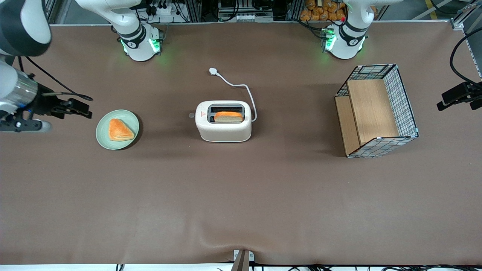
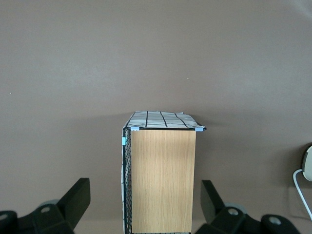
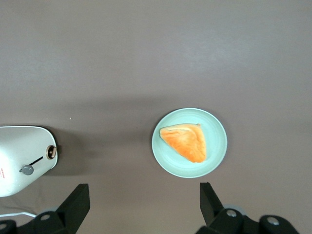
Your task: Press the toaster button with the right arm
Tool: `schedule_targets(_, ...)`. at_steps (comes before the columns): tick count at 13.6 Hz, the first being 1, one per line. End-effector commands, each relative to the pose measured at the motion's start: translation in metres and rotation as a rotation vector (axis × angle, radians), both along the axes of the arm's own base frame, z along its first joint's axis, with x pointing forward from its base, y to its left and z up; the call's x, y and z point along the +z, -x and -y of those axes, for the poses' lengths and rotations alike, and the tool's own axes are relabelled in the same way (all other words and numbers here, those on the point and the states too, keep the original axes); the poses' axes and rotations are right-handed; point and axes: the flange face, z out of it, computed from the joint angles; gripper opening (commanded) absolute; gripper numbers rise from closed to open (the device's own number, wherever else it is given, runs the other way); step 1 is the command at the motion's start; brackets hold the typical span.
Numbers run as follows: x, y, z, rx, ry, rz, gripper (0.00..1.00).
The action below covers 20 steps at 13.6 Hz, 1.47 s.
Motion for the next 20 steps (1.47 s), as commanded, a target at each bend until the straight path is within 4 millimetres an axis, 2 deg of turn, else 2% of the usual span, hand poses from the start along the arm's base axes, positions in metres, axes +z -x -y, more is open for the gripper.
schedule_targets(1,0.038,0.006,0.010,0.001,0.054,0.011,1.00)
schedule_targets(3,0.055,0.008,0.018,-0.002,0.075,0.013,1.00)
schedule_targets(5,0.064,0.010,0.021,-0.001,0.075,0.010,1.00)
schedule_targets(8,0.075,0.015,0.013,-0.002,0.076,-0.011,1.00)
schedule_targets(10,0.083,0.016,0.016,-0.004,0.078,-0.005,1.00)
schedule_targets(15,0.094,0.016,0.019,-0.009,0.076,0.016,1.00)
schedule_targets(17,0.095,0.017,0.027,-0.022,0.062,0.010,1.00)
schedule_targets(20,0.095,0.019,0.028,-0.026,0.060,-0.002,1.00)
